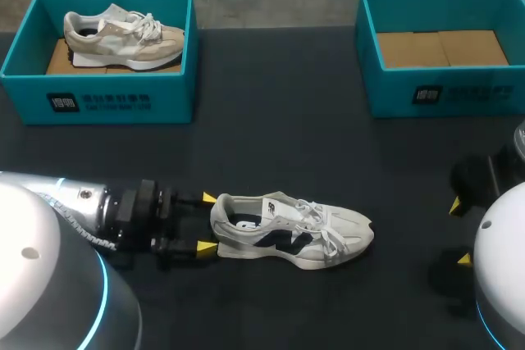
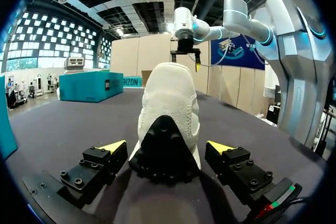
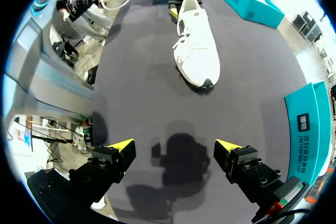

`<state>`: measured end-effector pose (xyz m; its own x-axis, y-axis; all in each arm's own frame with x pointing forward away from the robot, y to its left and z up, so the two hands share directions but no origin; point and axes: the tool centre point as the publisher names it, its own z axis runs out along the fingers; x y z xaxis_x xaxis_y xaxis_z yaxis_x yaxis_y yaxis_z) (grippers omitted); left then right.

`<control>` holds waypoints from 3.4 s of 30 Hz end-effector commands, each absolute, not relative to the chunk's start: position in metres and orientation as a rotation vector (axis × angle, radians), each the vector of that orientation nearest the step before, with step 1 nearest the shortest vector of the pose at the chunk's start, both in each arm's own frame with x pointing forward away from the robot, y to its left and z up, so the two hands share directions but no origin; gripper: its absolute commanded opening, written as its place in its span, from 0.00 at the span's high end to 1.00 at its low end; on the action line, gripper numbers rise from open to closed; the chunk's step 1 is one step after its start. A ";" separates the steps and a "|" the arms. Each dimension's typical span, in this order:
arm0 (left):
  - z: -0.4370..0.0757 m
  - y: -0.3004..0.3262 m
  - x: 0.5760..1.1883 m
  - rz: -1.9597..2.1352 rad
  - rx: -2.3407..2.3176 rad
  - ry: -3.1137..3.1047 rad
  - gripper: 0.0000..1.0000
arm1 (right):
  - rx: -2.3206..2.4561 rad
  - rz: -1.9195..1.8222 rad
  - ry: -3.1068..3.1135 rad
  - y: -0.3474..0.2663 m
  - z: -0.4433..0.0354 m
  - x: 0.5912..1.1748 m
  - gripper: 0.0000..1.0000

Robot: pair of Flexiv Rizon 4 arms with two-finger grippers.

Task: Take the shoe out of the shoebox, open the shoe tongue, remove and reinsert the insole, then place the shoe into the shoebox

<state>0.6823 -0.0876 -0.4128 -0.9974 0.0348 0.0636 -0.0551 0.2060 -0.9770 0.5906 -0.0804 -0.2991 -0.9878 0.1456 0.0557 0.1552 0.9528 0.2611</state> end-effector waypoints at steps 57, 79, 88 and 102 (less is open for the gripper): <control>-0.422 -0.143 0.677 1.927 -0.038 -2.286 0.00 | -0.237 -0.412 -3.072 -0.081 -0.300 0.589 0.00; -0.423 -0.141 0.676 1.937 -0.022 -2.282 1.00 | -0.237 -0.412 -3.072 -0.081 -0.300 0.589 0.00; -0.423 -0.141 0.676 1.937 -0.022 -2.282 1.00 | -0.237 -0.412 -3.072 -0.081 -0.300 0.589 0.00; -0.423 -0.141 0.676 1.937 -0.022 -2.282 1.00 | -1.134 -0.161 -2.905 -0.036 -0.288 0.625 0.00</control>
